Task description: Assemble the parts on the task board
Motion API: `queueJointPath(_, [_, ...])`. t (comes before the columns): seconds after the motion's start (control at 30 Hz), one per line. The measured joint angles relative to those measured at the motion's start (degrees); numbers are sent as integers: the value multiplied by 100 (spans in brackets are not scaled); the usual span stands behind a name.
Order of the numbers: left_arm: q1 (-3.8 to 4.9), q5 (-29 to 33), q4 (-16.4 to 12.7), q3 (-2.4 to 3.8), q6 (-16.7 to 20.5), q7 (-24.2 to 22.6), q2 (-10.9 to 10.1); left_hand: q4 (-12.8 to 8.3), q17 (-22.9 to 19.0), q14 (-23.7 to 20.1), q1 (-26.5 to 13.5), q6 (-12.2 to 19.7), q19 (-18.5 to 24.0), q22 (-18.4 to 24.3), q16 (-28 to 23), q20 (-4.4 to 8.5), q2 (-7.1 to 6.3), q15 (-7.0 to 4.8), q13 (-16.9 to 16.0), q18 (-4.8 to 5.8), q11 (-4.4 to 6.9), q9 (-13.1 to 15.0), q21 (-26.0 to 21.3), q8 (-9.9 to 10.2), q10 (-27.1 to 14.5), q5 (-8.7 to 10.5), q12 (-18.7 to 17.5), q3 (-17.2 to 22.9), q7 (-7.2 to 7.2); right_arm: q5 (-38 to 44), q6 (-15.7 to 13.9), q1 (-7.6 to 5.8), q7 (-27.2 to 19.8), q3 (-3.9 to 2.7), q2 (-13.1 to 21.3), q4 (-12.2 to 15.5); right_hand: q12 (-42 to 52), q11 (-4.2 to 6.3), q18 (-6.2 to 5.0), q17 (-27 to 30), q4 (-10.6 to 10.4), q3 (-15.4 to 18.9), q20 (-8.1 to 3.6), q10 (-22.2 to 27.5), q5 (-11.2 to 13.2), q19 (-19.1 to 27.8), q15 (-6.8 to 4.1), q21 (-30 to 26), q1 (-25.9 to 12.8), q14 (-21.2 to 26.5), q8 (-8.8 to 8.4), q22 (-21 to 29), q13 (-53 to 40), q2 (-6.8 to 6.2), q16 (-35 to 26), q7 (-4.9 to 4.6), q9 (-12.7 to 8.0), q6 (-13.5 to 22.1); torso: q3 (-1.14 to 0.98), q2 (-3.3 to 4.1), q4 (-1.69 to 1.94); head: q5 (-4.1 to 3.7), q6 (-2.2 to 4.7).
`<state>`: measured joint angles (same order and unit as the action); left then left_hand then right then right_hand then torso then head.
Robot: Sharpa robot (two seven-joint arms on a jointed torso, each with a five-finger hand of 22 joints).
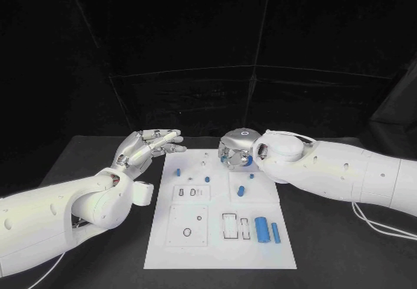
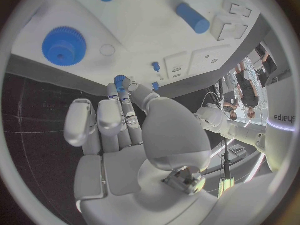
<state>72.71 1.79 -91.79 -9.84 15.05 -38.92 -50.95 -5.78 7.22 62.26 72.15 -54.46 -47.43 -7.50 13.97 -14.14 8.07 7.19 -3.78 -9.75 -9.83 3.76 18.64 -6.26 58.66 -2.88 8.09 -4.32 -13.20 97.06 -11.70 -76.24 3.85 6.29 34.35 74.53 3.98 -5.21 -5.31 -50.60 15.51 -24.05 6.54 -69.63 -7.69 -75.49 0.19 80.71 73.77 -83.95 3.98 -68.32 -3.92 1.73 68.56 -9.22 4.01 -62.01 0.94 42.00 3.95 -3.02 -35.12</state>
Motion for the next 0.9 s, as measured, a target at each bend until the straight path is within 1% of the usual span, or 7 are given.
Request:
queueJointPath(0.17, [0, 0, -5, 0, -15, 0, 0, 0, 0, 0, 0, 0, 0, 0, 0, 0, 0, 0, 0, 1, 0, 0, 0, 0, 0, 0, 0, 0, 0, 34, -230, 1, 134, -60, -129, -85, 0, 0, 0, -15, -7, -39, -20, 0, 2, -20, 0, 27, 0, 0, 0, -19, 2, 0, 32, 0, -1, 0, 3, 8, 15, -11, 18])
queueJointPath(0.37, [0, 0, -10, 0, -33, -1, 1, 0, -1, 0, 0, 0, 0, 0, 0, 0, 0, 0, 0, 1, 0, 0, 0, 0, 0, 0, 0, 0, 0, 65, -409, 1, 237, -82, -425, -425, 0, 0, -1, -16, -22, -54, -20, -1, 4, -20, 0, 27, 1, 0, 0, -29, 9, -1, 35, 0, -2, 0, 1, 24, 30, -13, 26])
queueJointPath(0.4, [0, 0, -9, 0, -36, -1, 2, 0, -1, 0, 0, 0, 0, -1, 0, 0, 0, 0, 0, 1, 0, 0, 0, 0, 0, 0, 0, 0, 0, 68, -425, 1, 244, -83, -478, -486, 0, 0, 0, -28, -12, -65, -20, -1, 4, -20, 0, 27, 17, 0, 0, -43, 11, -31, 67, 0, -2, 0, 1, 27, 30, -10, 26])
queueJointPath(0.6, [0, -1, 4, 0, -55, -2, 30, 0, -1, 0, 0, 0, 0, -1, 0, 0, 0, 0, 0, 1, 0, 0, 0, 0, 0, 0, 0, 0, 0, 80, -479, 2, 247, -89, -825, -858, -1, 1, -1, -34, -26, -96, -20, -1, 5, -20, 0, 50, 16, 0, 0, -44, 21, -31, 67, 0, -2, 0, 0, 40, 44, 1, 12])
queueJointPath(0.77, [1, -2, 7, 0, -71, -2, 45, -16, 6, 21, 22, 0, -19, 6, 0, 19, 22, 21, 0, 2, 0, 0, 0, 0, 0, 0, -21, 16, 0, 80, -467, 2, 222, -90, -1035, -1146, -1, 1, -1, -34, -42, -113, -20, -1, 5, -20, 0, 50, 15, 0, 0, -53, 25, -33, 70, 0, -3, 1, 10, 65, 69, -18, 16])
queueJointPath(0.8, [1, -2, 3, 0, -74, -2, 43, -16, 6, 21, 22, 0, -19, 6, 0, 19, 22, 21, 0, 1, 0, 0, 0, 0, 0, 0, -21, 16, 0, 80, -460, 2, 217, -90, -1060, -1184, -1, 10, -1, -34, -43, -114, -20, -10, 5, -20, 0, 50, -14, 0, 0, -53, 24, -61, 88, 0, -2, 0, 14, 72, 74, -18, 21])
queueJointPath(0.9, [2, -2, -5, 1, -80, -2, 39, -16, 6, 21, 22, 0, -19, 6, 0, 19, 22, 21, -1, 2, 0, 0, 0, 0, 0, 0, -21, 16, 0, 80, -431, 2, 204, -90, -1119, -1274, -1, 12, -1, -33, -43, -114, -20, -12, 5, -20, 0, 50, -14, 0, 0, -58, 22, -61, 95, 0, -2, 1, 21, 96, 90, -24, 23])
